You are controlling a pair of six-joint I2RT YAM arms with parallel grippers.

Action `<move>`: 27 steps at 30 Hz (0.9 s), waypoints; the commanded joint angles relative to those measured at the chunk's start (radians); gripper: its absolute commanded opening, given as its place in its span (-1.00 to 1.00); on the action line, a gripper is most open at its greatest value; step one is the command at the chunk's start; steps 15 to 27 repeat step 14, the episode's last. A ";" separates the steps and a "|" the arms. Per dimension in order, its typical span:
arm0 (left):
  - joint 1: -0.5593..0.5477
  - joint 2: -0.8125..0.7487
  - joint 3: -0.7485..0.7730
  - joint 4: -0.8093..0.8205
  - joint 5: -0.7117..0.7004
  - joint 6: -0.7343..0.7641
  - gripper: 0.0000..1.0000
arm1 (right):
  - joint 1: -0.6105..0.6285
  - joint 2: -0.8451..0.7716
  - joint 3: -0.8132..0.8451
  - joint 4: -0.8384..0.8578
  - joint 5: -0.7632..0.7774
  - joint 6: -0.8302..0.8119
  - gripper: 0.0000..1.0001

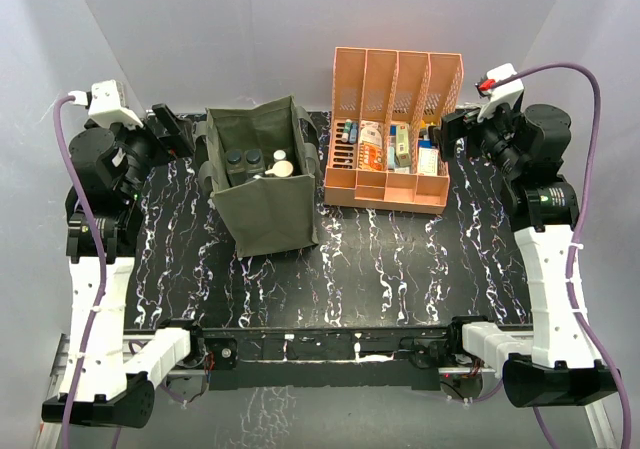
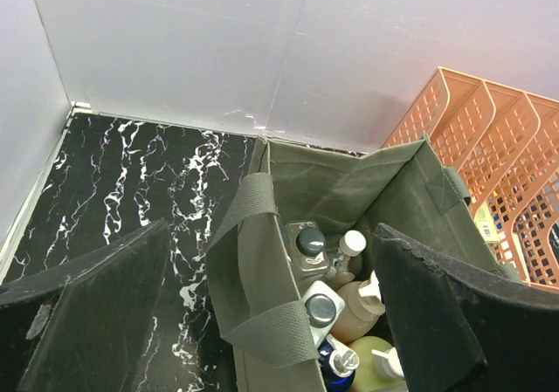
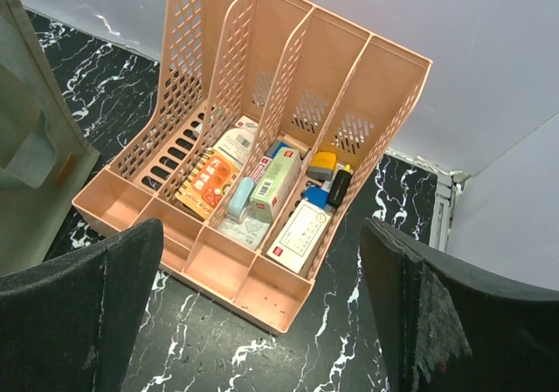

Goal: Place the personal care products into the canvas bag
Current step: Reset both arms

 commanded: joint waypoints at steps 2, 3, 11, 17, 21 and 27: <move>0.006 0.007 0.024 0.007 -0.009 0.038 0.94 | -0.002 0.005 -0.005 0.025 0.012 0.014 0.97; 0.006 0.009 0.024 0.007 -0.009 0.041 0.94 | -0.002 0.003 -0.006 0.026 0.018 0.020 0.97; 0.006 0.014 0.025 0.005 0.021 0.058 0.94 | -0.002 -0.006 -0.011 0.030 0.071 0.053 0.97; 0.006 0.016 0.025 0.007 0.028 0.060 0.94 | -0.002 -0.005 -0.010 0.033 0.065 0.050 0.97; 0.006 0.016 0.025 0.007 0.028 0.060 0.94 | -0.002 -0.005 -0.010 0.033 0.065 0.050 0.97; 0.006 0.016 0.025 0.007 0.028 0.060 0.94 | -0.002 -0.005 -0.010 0.033 0.065 0.050 0.97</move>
